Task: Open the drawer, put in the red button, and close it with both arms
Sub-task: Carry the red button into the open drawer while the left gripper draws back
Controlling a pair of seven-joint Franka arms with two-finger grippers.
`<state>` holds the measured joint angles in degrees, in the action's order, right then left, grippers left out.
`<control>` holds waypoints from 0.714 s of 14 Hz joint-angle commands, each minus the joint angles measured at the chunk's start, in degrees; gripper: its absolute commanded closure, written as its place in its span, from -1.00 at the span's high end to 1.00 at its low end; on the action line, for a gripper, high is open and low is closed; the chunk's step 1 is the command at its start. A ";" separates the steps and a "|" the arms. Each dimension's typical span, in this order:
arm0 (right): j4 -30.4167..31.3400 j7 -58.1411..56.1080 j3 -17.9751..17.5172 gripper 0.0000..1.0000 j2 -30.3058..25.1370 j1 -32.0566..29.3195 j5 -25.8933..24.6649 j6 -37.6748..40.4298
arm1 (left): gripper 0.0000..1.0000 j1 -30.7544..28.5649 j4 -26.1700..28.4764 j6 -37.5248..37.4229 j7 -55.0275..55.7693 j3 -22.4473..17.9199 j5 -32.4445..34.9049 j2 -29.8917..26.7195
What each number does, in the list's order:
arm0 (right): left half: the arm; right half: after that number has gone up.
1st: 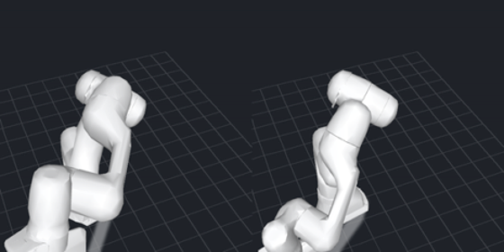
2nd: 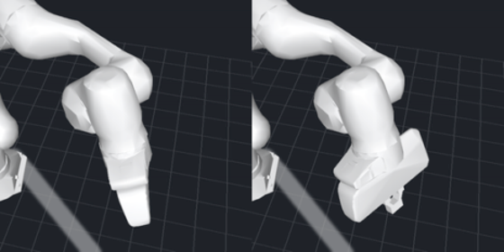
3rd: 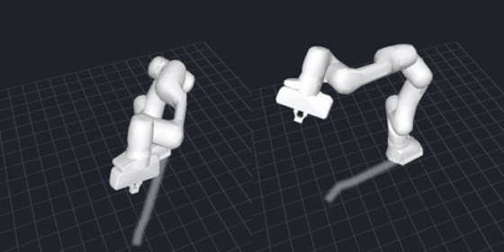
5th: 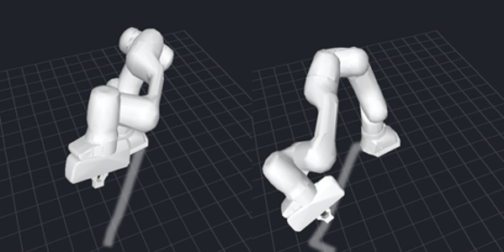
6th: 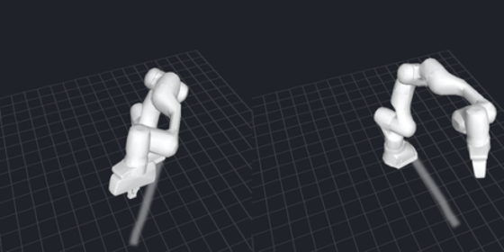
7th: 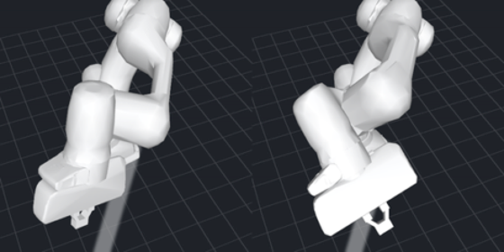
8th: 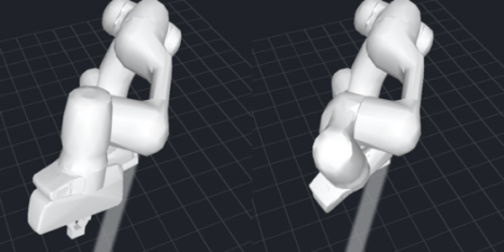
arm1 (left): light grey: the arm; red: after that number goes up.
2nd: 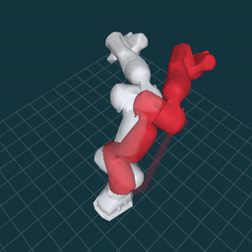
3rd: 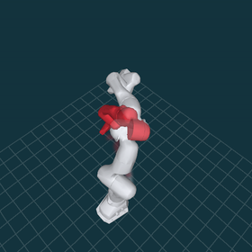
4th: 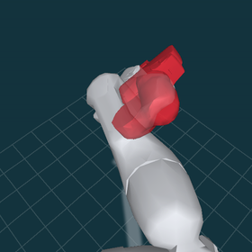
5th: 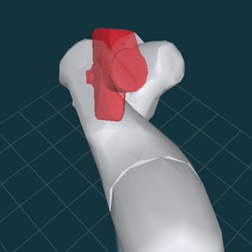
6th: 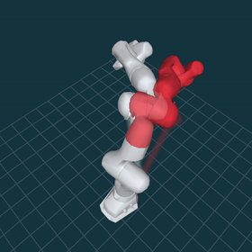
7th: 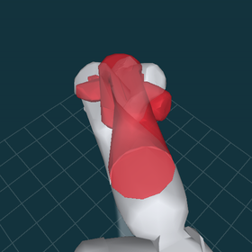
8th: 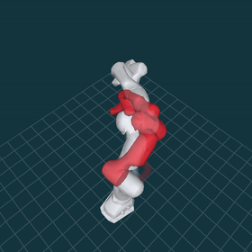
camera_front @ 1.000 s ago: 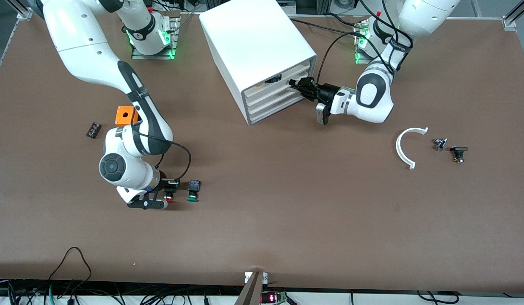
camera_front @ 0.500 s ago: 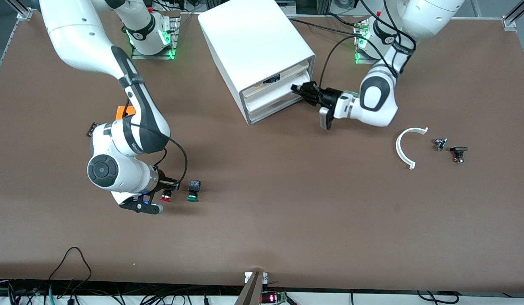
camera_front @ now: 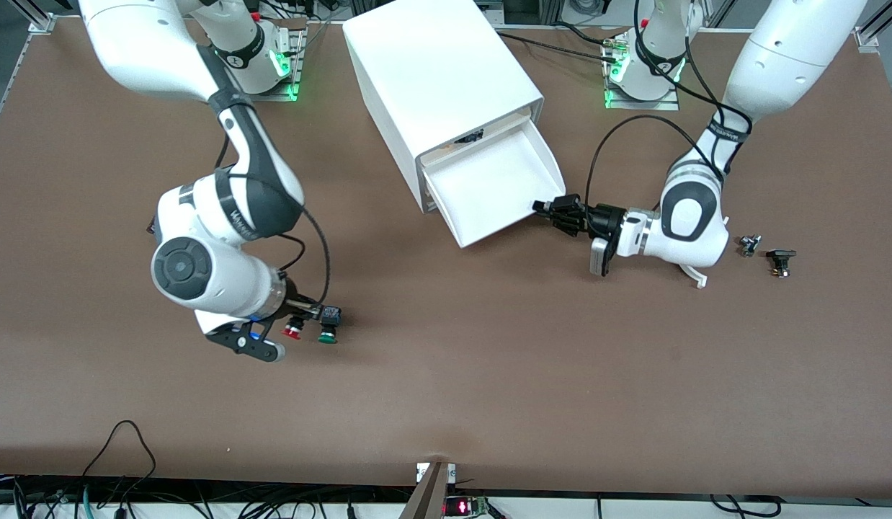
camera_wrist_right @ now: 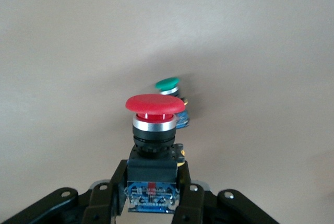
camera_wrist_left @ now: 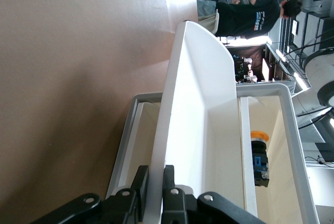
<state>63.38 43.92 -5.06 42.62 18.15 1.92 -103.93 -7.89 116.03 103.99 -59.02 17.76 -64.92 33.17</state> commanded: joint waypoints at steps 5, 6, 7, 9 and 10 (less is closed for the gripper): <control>-5.45 24.42 0.49 -1.00 0.71 9.70 -0.43 1.19 | 1.00 -1.95 -3.61 -4.66 9.33 -0.01 6.01 -1.43; -6.24 27.24 0.49 -1.00 0.71 10.85 -0.43 1.10 | 1.00 -2.04 -5.09 -5.19 13.54 0.08 9.25 -2.40; -7.03 30.23 0.58 -1.00 0.62 11.99 -0.43 1.10 | 1.00 -2.04 -7.02 -6.85 18.45 0.08 12.67 -3.28; -8.70 35.76 0.58 -1.00 0.62 14.36 -0.43 1.01 | 1.00 -2.04 -12.99 -11.94 29.43 0.17 19.00 -3.73; -8.97 38.66 0.58 -1.00 0.62 15.85 -0.51 0.84 | 1.00 -1.96 -16.41 -14.66 34.97 0.43 22.86 -3.82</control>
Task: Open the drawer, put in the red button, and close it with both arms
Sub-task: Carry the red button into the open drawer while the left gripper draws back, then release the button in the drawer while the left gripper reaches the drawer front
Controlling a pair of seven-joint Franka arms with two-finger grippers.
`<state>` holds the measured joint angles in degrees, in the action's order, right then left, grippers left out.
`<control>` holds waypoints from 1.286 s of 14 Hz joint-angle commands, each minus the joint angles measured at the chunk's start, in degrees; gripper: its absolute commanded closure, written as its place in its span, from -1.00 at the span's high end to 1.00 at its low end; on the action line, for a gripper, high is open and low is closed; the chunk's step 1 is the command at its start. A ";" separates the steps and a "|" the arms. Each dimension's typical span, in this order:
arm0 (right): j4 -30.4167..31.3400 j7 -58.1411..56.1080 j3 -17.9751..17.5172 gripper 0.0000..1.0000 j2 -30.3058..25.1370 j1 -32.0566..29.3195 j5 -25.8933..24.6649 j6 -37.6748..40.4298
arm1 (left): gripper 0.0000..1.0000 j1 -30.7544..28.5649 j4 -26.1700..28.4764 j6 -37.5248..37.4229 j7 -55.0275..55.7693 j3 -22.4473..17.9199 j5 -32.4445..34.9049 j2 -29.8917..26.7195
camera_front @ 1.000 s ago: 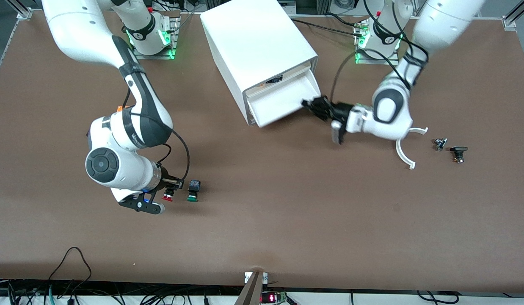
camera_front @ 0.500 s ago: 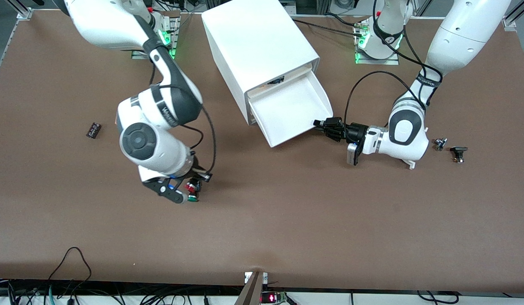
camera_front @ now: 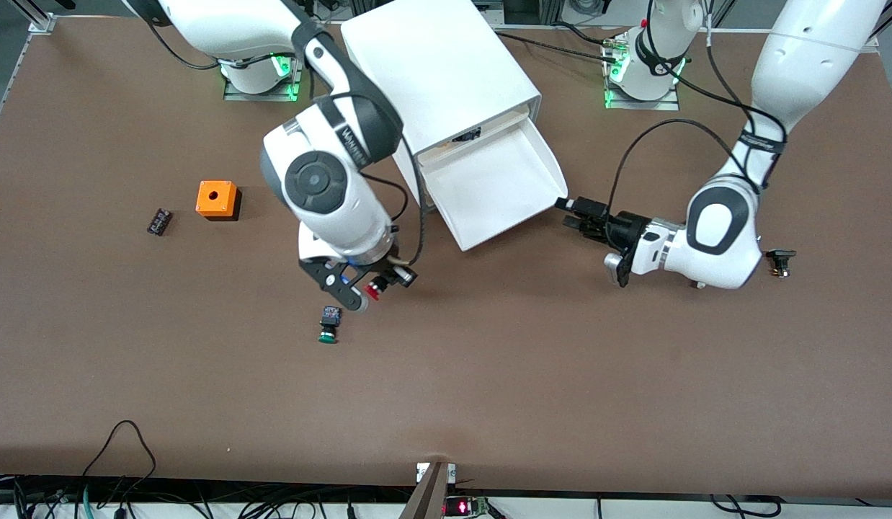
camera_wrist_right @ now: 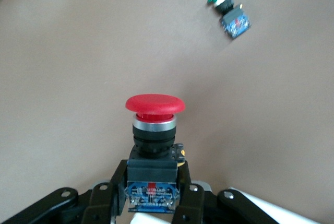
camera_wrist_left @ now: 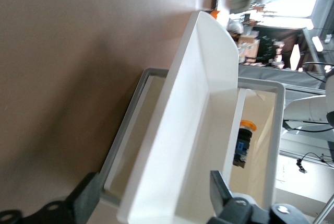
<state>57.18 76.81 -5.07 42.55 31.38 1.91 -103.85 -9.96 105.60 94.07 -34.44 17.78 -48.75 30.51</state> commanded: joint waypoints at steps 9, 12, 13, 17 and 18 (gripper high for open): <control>-2.25 32.94 1.11 -1.00 1.57 16.60 -4.89 -4.08 | 1.00 3.89 -21.30 -11.81 33.92 2.87 44.65 -6.61; 0.38 37.96 1.03 -1.00 2.80 18.28 -7.26 -7.93 | 1.00 4.34 -27.09 -13.47 33.48 2.88 53.74 -6.52; 0.83 39.19 1.03 -1.00 3.59 18.37 -7.27 -9.60 | 1.00 3.99 -28.59 -13.39 33.39 2.61 54.45 -6.52; 0.92 42.10 1.03 -1.00 6.58 19.24 -7.36 -11.99 | 1.00 3.46 -35.19 -13.48 33.56 2.35 54.72 -7.39; 1.09 42.19 1.03 -1.00 7.02 19.42 -7.36 -12.16 | 1.00 3.46 -35.28 -13.13 33.83 2.26 54.64 -8.62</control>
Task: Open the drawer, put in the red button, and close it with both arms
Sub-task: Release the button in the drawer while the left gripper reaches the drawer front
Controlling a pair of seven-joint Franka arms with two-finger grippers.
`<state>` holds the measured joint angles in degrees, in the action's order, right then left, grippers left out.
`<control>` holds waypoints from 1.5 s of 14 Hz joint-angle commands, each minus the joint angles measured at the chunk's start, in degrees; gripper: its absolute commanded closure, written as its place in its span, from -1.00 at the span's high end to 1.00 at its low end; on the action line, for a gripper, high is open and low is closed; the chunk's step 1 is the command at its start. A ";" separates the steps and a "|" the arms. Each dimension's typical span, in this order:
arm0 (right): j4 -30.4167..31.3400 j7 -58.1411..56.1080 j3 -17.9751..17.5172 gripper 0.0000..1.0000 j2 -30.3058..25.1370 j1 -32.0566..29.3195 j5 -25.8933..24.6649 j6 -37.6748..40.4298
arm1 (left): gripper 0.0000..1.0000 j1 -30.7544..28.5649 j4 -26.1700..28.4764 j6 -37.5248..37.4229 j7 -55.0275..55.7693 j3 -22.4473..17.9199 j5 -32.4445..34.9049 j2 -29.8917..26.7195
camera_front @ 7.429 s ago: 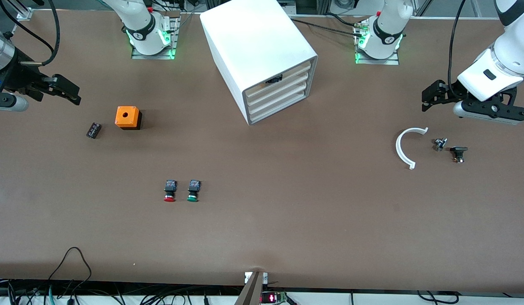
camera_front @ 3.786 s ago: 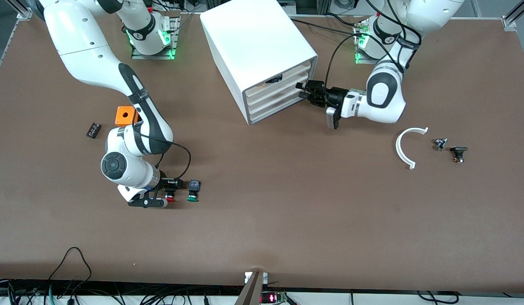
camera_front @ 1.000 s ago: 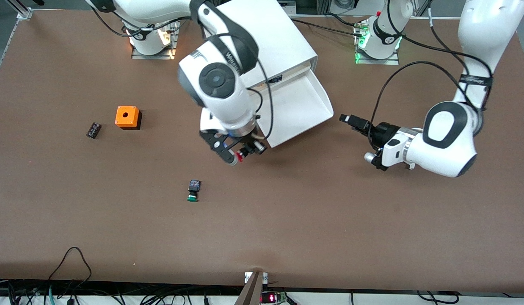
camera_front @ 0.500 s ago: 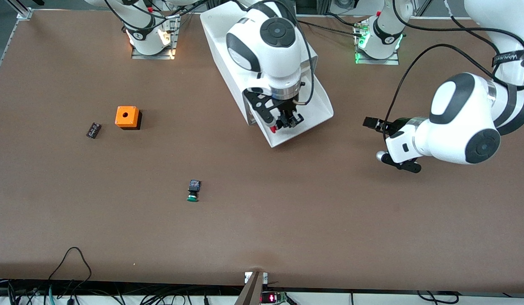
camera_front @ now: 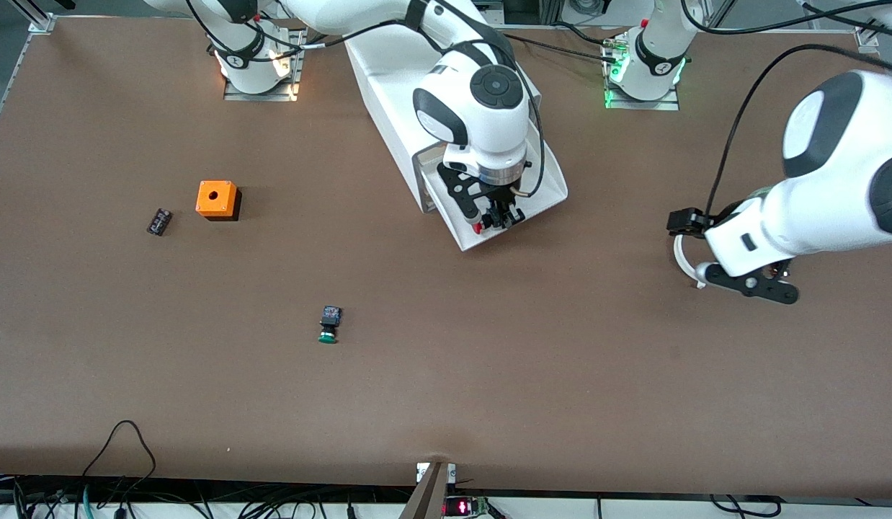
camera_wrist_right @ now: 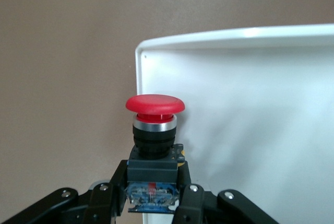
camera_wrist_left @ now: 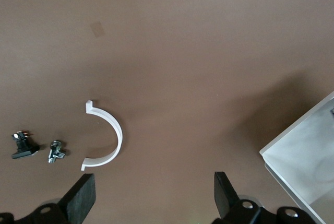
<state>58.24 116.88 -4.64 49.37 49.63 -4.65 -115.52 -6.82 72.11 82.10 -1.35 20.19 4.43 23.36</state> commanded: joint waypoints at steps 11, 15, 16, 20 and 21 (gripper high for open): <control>-1.63 -7.07 0.87 1.00 -5.50 -4.35 -0.36 0.99 | 1.00 0.14 -1.71 -1.86 1.79 -0.15 0.84 -2.53; -1.37 -16.80 0.60 1.00 -9.46 -11.55 0.25 4.06 | 1.00 0.58 -1.45 -2.03 6.52 0.46 0.67 -2.70; -1.37 -21.56 0.60 1.00 -9.90 -12.79 1.13 4.25 | 1.00 0.93 -1.27 -2.12 9.15 0.90 0.67 -2.88; -0.93 -38.78 0.69 1.00 -10.79 -20.86 4.02 7.92 | 1.00 1.80 1.97 -1.86 21.73 3.72 0.58 -2.62; -0.84 -43.79 0.69 1.00 -10.79 -22.97 4.65 9.51 | 1.00 3.90 3.46 -0.20 24.00 3.63 0.84 -2.44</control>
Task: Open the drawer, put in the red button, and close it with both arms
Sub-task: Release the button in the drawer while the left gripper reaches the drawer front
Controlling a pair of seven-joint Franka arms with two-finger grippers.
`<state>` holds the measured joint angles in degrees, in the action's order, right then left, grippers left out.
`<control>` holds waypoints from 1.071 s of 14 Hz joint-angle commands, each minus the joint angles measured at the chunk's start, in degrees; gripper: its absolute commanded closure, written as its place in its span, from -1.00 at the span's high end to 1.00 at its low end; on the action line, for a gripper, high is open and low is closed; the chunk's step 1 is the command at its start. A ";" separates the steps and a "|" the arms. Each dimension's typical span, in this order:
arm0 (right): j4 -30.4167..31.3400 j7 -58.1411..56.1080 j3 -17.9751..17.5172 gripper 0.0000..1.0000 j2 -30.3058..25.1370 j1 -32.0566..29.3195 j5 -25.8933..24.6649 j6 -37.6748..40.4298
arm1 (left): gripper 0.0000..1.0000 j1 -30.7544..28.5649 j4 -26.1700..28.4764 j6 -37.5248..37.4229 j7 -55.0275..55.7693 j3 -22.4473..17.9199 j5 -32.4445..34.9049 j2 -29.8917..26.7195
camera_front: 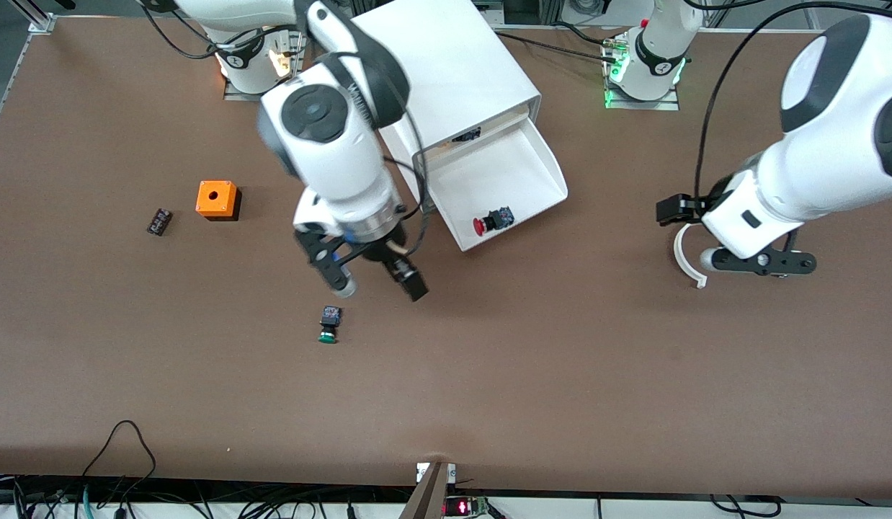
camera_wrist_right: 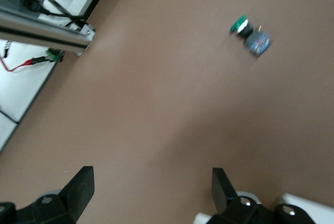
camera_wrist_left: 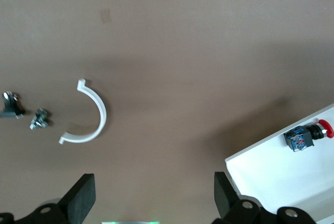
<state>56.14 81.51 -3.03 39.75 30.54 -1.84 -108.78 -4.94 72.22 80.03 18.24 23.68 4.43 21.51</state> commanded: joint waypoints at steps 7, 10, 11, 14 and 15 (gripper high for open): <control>12.04 -40.06 -0.83 1.00 -6.77 -15.93 1.92 4.63 | 0.96 8.54 22.06 25.66 26.47 0.14 1.81 -0.68; 22.05 -52.04 -0.83 1.00 -12.30 -21.29 1.92 1.65 | 0.89 8.90 25.51 34.38 29.39 0.14 1.72 -0.51; 25.91 -55.29 -0.83 1.00 -14.67 -22.88 1.92 -0.10 | 0.84 8.98 27.43 37.54 31.31 0.14 1.81 -0.25; 35.24 -66.45 -0.75 1.00 -21.09 -27.18 1.92 -3.63 | 0.94 11.08 36.57 52.13 38.17 0.14 1.72 0.02; 37.01 -69.35 -0.75 1.00 -22.85 -28.59 1.92 -3.98 | 0.94 11.79 36.94 52.16 39.23 0.14 1.81 0.02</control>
<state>83.80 18.26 -2.93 24.22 4.76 -0.68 -110.00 5.19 105.57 128.70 53.15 23.94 4.47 22.63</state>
